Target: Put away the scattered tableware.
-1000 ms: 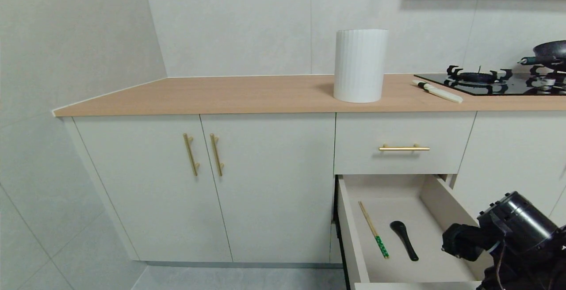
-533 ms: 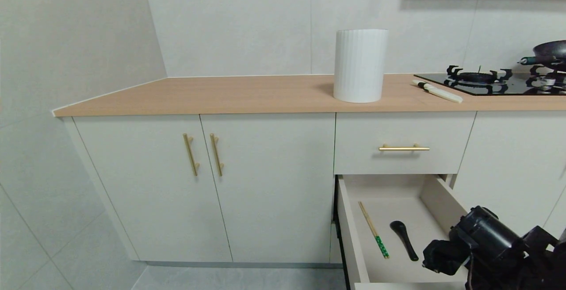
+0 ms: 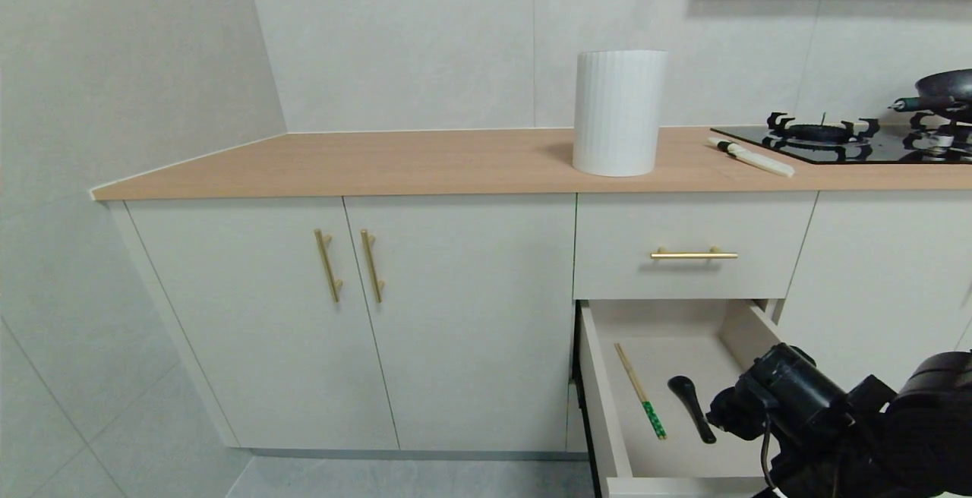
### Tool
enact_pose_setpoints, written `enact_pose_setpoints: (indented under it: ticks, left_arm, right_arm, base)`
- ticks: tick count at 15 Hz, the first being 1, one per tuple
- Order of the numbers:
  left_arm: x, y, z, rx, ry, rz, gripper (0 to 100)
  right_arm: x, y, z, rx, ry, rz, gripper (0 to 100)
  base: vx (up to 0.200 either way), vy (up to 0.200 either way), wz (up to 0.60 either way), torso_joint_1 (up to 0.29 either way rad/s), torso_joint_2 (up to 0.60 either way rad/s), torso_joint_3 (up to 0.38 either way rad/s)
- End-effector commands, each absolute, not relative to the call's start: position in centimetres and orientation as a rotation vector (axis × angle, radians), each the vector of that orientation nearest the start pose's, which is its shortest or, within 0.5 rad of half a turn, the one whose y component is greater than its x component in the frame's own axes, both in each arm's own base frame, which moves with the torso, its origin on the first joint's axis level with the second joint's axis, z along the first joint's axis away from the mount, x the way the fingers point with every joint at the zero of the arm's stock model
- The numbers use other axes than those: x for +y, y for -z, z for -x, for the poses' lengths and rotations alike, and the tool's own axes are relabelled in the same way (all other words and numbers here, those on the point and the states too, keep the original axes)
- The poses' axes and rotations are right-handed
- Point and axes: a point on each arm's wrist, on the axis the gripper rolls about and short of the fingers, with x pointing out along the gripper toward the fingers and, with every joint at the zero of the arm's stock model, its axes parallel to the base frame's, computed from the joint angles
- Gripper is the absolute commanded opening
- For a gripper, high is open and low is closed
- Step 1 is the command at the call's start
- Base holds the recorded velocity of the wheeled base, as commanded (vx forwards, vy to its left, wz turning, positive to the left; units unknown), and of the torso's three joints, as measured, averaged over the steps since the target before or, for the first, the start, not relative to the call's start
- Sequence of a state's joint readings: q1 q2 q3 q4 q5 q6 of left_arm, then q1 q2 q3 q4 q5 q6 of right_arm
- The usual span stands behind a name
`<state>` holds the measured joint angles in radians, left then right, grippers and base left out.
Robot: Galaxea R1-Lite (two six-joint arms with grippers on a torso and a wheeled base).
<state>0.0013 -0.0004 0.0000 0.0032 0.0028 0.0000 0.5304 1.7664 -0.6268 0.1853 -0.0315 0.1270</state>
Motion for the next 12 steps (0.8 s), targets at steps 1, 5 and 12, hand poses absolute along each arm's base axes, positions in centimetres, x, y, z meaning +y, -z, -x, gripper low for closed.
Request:
enact_pose_setpoints:
  ticks: [1,5,12]
  left_arm:
    - [0.0,-7.5,2.3,0.003,-0.005,0.0,100]
    - [0.0,-7.5,2.3,0.003,-0.005,0.0,100]
    - [0.0,-7.5,2.3,0.003,-0.005,0.0,100]
  right_arm:
    - [11.5,-6.3,-19.9,1.303,-0.32,0.258,100]
    - [11.9,-5.9,-21.4,1.265,-0.221,0.19,100]
    - [12.1,-5.1,-25.1,1.205,-0.015,0.049,100]
  base:
    - [0.0,0.0,0.0,0.0,0.0,0.0]
    - [0.0,0.0,0.0,0.0,0.0,0.0]
    - [0.0,0.0,0.0,0.0,0.0,0.0]
